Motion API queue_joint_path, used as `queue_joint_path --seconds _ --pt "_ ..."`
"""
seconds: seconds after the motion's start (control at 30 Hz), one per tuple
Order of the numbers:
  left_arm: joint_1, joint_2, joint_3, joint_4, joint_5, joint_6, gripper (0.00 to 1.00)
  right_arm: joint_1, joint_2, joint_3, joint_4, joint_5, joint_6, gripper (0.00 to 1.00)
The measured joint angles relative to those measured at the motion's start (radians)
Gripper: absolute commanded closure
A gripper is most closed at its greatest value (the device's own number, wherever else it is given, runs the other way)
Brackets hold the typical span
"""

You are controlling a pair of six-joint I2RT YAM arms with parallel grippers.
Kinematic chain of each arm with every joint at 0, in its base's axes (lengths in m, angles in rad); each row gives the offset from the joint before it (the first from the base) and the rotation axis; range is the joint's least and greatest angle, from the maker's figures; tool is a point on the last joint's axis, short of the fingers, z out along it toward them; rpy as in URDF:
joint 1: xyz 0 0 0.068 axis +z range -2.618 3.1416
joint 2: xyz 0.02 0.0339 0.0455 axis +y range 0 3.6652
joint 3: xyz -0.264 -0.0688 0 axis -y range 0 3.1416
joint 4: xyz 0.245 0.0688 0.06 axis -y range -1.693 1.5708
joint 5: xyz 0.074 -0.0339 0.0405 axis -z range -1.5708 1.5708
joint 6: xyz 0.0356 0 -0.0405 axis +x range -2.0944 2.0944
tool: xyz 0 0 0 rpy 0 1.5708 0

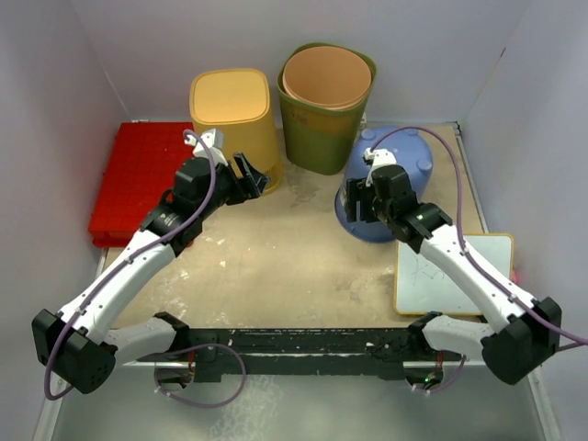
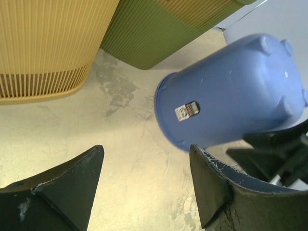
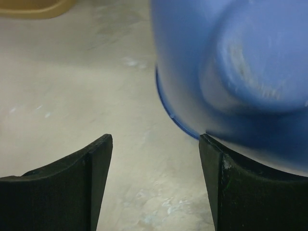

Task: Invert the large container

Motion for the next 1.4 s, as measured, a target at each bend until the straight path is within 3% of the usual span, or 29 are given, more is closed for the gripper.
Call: queue_joint_path --seconds 0.13,0.27,0.47,0.6,0.8,0.9,1.17,1.4 --pt "0.000 -0.004 -0.011 -0.019 -0.008 0.001 0.31 -0.093 0.108 0.023 -0.003 0.150 0.031 0.25" --pt "0.000 -0.008 -0.011 -0.035 -0.018 0.003 0.31 -0.169 0.177 0.056 -0.002 0.167 0.054 0.26" --pt "0.000 -0.036 -0.011 -0.039 -0.032 0.005 0.31 -0.126 0.061 -0.021 0.158 0.000 0.093 0.27" --pt "0.000 -0.040 -0.011 -0.039 -0.034 0.005 0.31 -0.085 0.088 -0.045 0.253 -0.036 0.109 0.24" --pt "0.000 -0.040 -0.015 -0.040 -0.034 0.006 0.31 -0.089 0.261 -0.056 0.359 0.079 0.118 0.17" --pt "0.000 -0.047 -0.021 -0.045 -0.036 0.007 0.30 -0.156 0.344 -0.041 0.365 0.138 0.119 0.15" --pt "0.000 -0.102 -0.025 -0.087 -0.057 0.008 0.30 -0.380 0.528 0.123 0.357 0.224 0.151 0.12" --pt "0.000 -0.105 -0.027 -0.096 -0.059 0.009 0.30 -0.471 0.682 0.338 0.271 0.243 0.203 0.12"
